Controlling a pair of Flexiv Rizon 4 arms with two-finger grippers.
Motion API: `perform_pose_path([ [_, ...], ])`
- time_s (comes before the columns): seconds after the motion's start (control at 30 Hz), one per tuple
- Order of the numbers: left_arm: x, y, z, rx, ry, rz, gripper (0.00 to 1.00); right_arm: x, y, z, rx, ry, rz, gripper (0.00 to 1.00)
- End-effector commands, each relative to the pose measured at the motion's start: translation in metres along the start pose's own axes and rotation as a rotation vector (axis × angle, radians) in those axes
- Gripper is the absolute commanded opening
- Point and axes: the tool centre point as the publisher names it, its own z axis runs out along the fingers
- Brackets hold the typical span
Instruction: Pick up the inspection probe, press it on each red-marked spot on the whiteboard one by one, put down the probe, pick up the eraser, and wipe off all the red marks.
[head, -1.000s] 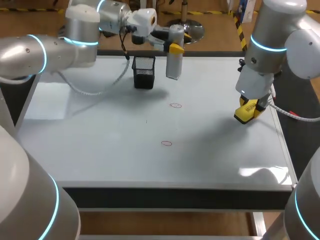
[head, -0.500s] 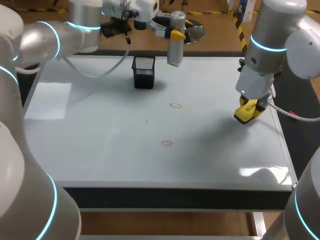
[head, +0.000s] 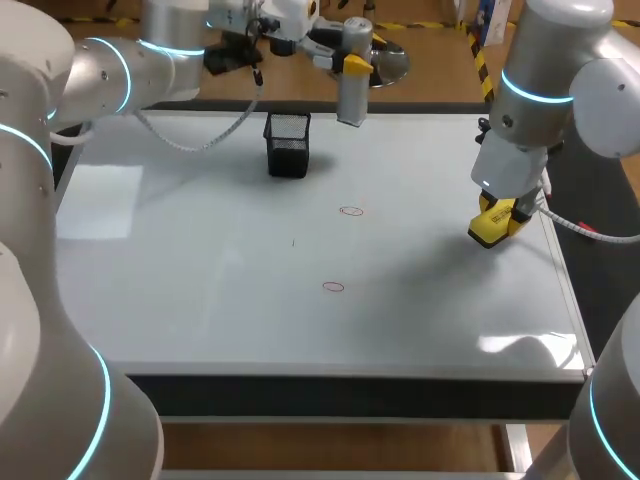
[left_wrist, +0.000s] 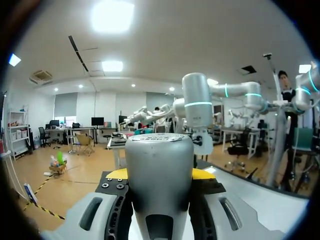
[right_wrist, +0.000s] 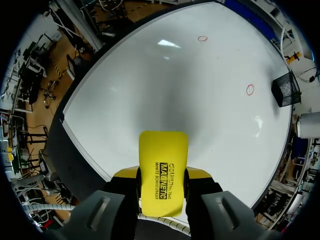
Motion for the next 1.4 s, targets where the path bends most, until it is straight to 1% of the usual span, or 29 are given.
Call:
perform_pose_path([
  [0.03, -0.010, 0.005, -0.001, 0.009, 0.331, -0.002, 0.00, 0.000, -0.001, -0.001, 0.002, 0.003, -0.002, 0.00],
  [0.5, -0.010, 0.005, -0.001, 0.010, 0.332, 0.000, 0.00, 0.000, -0.001, -0.001, 0.002, 0.003, -0.002, 0.00],
  [0.67, -0.010, 0.005, -0.001, 0.010, 0.332, 0.000, 0.00, -0.012, 0.011, -0.003, 0.027, 0.018, -0.053, 0.00],
  [0.7, -0.010, 0.005, -0.001, 0.010, 0.332, 0.000, 0.00, -0.015, 0.015, -0.004, 0.027, 0.015, -0.066, 0.00],
  [0.77, -0.010, 0.005, -0.001, 0.010, 0.332, 0.000, 0.00, -0.023, 0.023, -0.005, 0.058, 0.037, -0.111, 0.00],
  [0.87, -0.010, 0.005, -0.001, 0.010, 0.332, 0.000, 0.00, -0.036, 0.039, -0.006, 0.084, 0.048, -0.181, 0.00],
  [1.1, -0.010, 0.005, -0.001, 0.010, 0.332, 0.000, 0.00, -0.074, 0.079, 0.000, 0.082, 0.056, -0.350, 0.00],
  [1.27, -0.010, 0.005, -0.001, 0.010, 0.332, 0.000, 0.00, -0.102, 0.106, 0.009, 0.093, 0.078, -0.463, 0.00],
  [1.4, -0.010, 0.005, -0.001, 0.010, 0.332, 0.000, 0.00, -0.120, 0.126, 0.015, 0.094, 0.093, -0.546, 0.00],
])
